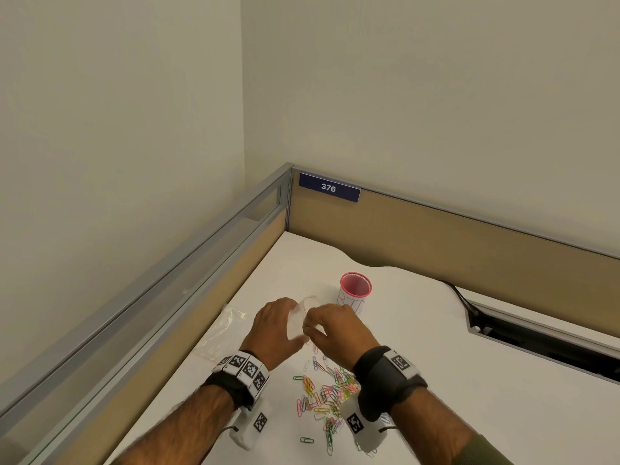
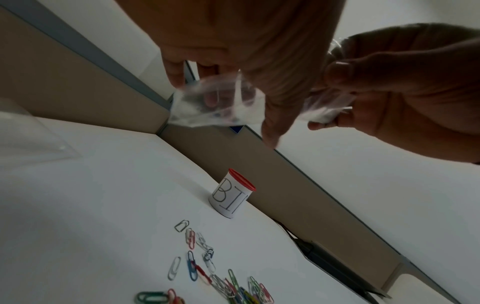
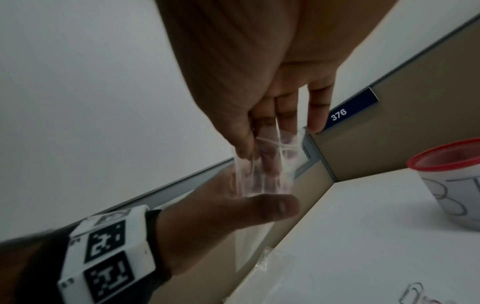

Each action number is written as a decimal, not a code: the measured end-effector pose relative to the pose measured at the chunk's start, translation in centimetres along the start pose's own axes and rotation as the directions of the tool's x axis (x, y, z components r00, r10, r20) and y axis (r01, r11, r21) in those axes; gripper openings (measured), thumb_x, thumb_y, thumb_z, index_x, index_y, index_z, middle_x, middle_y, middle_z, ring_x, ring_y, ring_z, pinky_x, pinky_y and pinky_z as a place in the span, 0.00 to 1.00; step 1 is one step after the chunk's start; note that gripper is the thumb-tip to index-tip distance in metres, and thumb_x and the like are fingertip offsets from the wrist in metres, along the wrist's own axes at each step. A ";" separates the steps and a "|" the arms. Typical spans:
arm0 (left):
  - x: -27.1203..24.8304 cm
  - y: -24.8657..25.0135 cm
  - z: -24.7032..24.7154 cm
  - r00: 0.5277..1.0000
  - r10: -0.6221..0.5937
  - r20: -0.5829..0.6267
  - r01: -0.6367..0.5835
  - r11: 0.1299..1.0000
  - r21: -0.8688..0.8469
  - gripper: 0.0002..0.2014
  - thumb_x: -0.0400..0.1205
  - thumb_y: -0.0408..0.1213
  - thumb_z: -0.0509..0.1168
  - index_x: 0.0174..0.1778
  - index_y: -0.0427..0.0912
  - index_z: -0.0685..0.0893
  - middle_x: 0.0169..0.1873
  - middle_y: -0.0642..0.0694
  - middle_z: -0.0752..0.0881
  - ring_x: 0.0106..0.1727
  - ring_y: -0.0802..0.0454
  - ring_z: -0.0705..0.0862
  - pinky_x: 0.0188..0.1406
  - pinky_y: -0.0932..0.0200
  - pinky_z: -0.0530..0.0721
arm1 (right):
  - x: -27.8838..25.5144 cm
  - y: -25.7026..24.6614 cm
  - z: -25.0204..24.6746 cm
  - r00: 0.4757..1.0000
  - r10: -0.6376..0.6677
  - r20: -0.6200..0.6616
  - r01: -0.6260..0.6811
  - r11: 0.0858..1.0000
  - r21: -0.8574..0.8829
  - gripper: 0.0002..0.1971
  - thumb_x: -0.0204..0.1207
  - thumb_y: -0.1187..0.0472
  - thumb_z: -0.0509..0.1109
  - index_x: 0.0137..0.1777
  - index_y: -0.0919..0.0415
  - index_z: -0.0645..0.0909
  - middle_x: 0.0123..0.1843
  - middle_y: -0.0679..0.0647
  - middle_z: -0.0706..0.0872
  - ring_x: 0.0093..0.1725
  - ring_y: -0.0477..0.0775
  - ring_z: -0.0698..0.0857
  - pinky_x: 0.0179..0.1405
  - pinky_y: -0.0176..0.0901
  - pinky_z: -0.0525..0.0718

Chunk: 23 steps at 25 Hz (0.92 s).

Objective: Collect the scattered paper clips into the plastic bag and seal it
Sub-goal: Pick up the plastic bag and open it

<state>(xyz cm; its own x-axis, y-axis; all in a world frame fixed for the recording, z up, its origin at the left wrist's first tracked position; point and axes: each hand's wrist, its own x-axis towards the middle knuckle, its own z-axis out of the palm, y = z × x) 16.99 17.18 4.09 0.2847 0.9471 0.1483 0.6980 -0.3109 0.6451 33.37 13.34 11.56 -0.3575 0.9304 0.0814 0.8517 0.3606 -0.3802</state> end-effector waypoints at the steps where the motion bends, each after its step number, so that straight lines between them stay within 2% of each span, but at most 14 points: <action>1: -0.2 0.2 -0.2 1.000 -0.007 0.030 0.009 0.997 -0.071 0.39 0.66 0.54 0.80 0.71 0.55 0.70 0.67 0.54 0.78 0.69 0.53 0.75 0.70 0.51 0.78 | -0.1 0.0 0.1 1.000 0.021 -0.003 -0.021 1.000 0.018 0.07 0.82 0.52 0.63 0.54 0.49 0.82 0.51 0.48 0.89 0.49 0.50 0.86 0.57 0.49 0.85; 3: -0.4 1.0 -0.3 0.994 0.022 0.109 0.002 0.977 -0.213 0.55 0.59 0.59 0.83 0.80 0.63 0.60 0.74 0.59 0.72 0.74 0.59 0.69 0.74 0.52 0.74 | -0.2 0.0 0.2 1.000 0.022 0.013 -0.023 0.999 0.032 0.08 0.83 0.51 0.60 0.55 0.50 0.80 0.48 0.50 0.90 0.45 0.51 0.87 0.52 0.47 0.87; 4: -0.4 1.5 -0.1 0.991 0.040 0.127 -0.007 0.968 -0.251 0.58 0.58 0.59 0.83 0.80 0.68 0.56 0.75 0.59 0.72 0.75 0.59 0.70 0.75 0.51 0.74 | -0.2 0.0 0.2 1.000 0.013 0.024 -0.014 1.000 0.026 0.09 0.84 0.50 0.59 0.55 0.50 0.79 0.48 0.50 0.90 0.44 0.51 0.87 0.51 0.46 0.87; 6: -0.1 1.7 0.4 0.992 0.048 0.114 -0.011 0.951 -0.308 0.55 0.60 0.58 0.83 0.77 0.77 0.55 0.75 0.54 0.77 0.75 0.55 0.76 0.74 0.46 0.80 | -0.2 -0.4 0.0 0.999 -0.001 0.044 -0.001 0.999 0.034 0.10 0.84 0.49 0.59 0.56 0.50 0.79 0.50 0.51 0.89 0.45 0.52 0.86 0.49 0.41 0.84; 7: 0.0 1.6 0.6 0.994 0.043 0.098 -0.008 0.943 -0.333 0.52 0.62 0.56 0.82 0.76 0.80 0.55 0.71 0.51 0.81 0.72 0.53 0.80 0.71 0.45 0.83 | -0.2 -0.7 -0.2 0.998 -0.005 0.058 0.001 0.998 0.057 0.11 0.83 0.48 0.60 0.57 0.50 0.79 0.52 0.51 0.88 0.46 0.52 0.85 0.49 0.39 0.82; 10: 0.0 1.3 0.4 0.997 0.025 0.071 0.002 0.936 -0.352 0.47 0.68 0.49 0.80 0.75 0.79 0.59 0.67 0.48 0.82 0.67 0.54 0.82 0.67 0.45 0.86 | -0.2 -1.2 -0.7 0.993 -0.009 0.121 -0.006 0.993 0.120 0.15 0.80 0.47 0.65 0.64 0.48 0.77 0.57 0.48 0.88 0.51 0.50 0.86 0.54 0.41 0.84; 12: -0.1 1.4 0.2 0.997 0.032 0.076 -0.001 0.927 -0.375 0.47 0.68 0.44 0.80 0.76 0.76 0.60 0.66 0.51 0.81 0.67 0.59 0.81 0.67 0.54 0.85 | -0.1 -1.0 -0.7 0.991 -0.013 0.133 -0.003 0.993 0.120 0.15 0.79 0.49 0.66 0.65 0.46 0.78 0.59 0.48 0.88 0.52 0.50 0.86 0.56 0.44 0.85; 14: -0.3 1.3 0.1 0.993 0.035 0.111 0.015 0.905 -0.425 0.49 0.67 0.40 0.82 0.76 0.73 0.60 0.64 0.55 0.80 0.64 0.66 0.81 0.60 0.70 0.83 | 0.0 -0.7 -0.6 0.990 -0.030 0.135 0.015 0.994 0.111 0.13 0.80 0.51 0.65 0.62 0.46 0.82 0.59 0.47 0.88 0.53 0.50 0.86 0.57 0.45 0.84; 16: -0.6 1.0 0.0 0.990 0.039 0.135 0.026 0.893 -0.448 0.52 0.66 0.39 0.83 0.79 0.71 0.59 0.65 0.56 0.79 0.64 0.68 0.80 0.55 0.78 0.79 | -0.1 -0.7 -0.3 0.986 -0.056 0.156 0.038 0.992 0.118 0.12 0.80 0.50 0.64 0.58 0.48 0.85 0.62 0.46 0.87 0.57 0.49 0.84 0.60 0.45 0.82; 19: -1.2 0.7 -0.2 0.988 0.056 0.146 0.019 0.886 -0.464 0.52 0.67 0.38 0.83 0.80 0.67 0.59 0.65 0.56 0.79 0.69 0.62 0.79 0.61 0.72 0.79 | -0.7 -1.4 -0.2 0.981 -0.084 0.174 0.065 0.992 0.112 0.13 0.80 0.49 0.64 0.57 0.50 0.86 0.66 0.46 0.84 0.60 0.48 0.82 0.62 0.46 0.82; 21: -1.5 0.7 -0.3 0.988 0.060 0.141 0.015 0.878 -0.478 0.49 0.67 0.36 0.81 0.79 0.66 0.62 0.64 0.53 0.83 0.69 0.56 0.83 0.64 0.61 0.85 | -1.1 -1.6 -0.2 0.983 -0.070 0.168 0.053 0.993 0.104 0.15 0.80 0.47 0.64 0.62 0.48 0.83 0.66 0.46 0.85 0.60 0.48 0.82 0.62 0.44 0.81; 23: -1.8 0.7 -0.1 0.991 0.063 0.120 0.002 0.877 -0.481 0.46 0.67 0.36 0.81 0.77 0.66 0.66 0.61 0.51 0.85 0.65 0.53 0.85 0.64 0.52 0.87 | -1.5 -1.5 -0.3 0.987 -0.052 0.153 0.038 0.995 0.091 0.15 0.80 0.47 0.63 0.65 0.45 0.79 0.62 0.47 0.87 0.56 0.50 0.85 0.58 0.43 0.83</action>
<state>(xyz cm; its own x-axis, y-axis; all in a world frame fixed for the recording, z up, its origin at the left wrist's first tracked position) 16.94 15.29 4.37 0.4053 0.9089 0.0978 0.2967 -0.2320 0.9264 32.71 11.36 12.26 -0.4554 0.8893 -0.0412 0.7992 0.3880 -0.4590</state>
